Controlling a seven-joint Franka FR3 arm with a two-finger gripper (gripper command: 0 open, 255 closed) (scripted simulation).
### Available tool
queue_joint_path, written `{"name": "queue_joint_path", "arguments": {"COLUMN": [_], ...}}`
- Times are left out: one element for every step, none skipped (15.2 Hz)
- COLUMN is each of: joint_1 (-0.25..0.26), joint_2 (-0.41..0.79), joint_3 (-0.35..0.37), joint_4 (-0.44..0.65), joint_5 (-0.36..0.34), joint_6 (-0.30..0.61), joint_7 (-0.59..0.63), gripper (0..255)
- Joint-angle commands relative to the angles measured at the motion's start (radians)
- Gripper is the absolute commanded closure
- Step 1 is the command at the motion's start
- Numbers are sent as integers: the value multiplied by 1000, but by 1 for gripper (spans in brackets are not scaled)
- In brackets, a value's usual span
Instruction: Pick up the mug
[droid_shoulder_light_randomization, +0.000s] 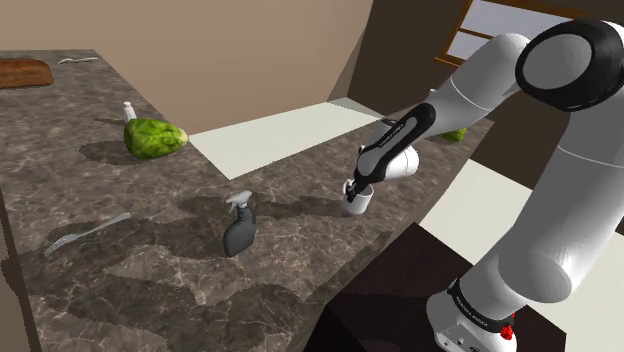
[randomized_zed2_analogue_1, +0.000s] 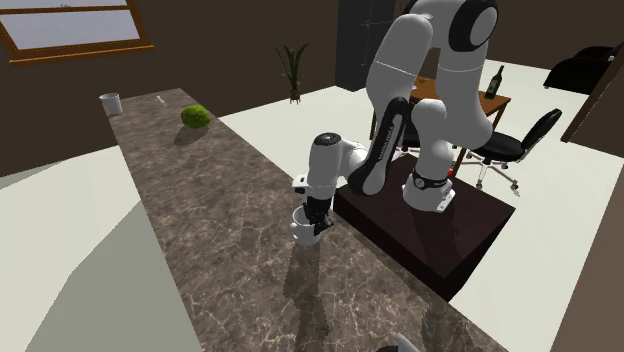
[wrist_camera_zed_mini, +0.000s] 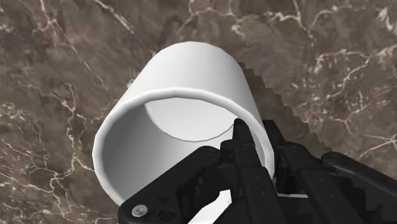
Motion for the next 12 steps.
{"name": "queue_joint_path", "arguments": {"joint_1": [9,13,17,21,24,26,28,30,31,31,31,31], "joint_2": [-30,-46,-62,-77,-93,-109,-124,-139,-154,-169,-171,-171], "joint_3": [-13,-20,-26,-32,-37,-41,-45,-48,-51,-53,-53,-53], "joint_4": [-5,-7,-9,-10,-11,-12,-13,-13,-13,-13,-13,-13], "joint_5": [-17,-26,-36,-46,-56,-66,-75,-85,-94,-102,-103,-104], "joint_6": [-25,-39,-52,-67,-81,-95,-109,-124,-139,-153,-155,-155], "joint_7": [12,19,27,34,42,49,56,63,70,76,77,77], "gripper": [255,255,255,255,255,255,255,255,255,255,255,255]}}
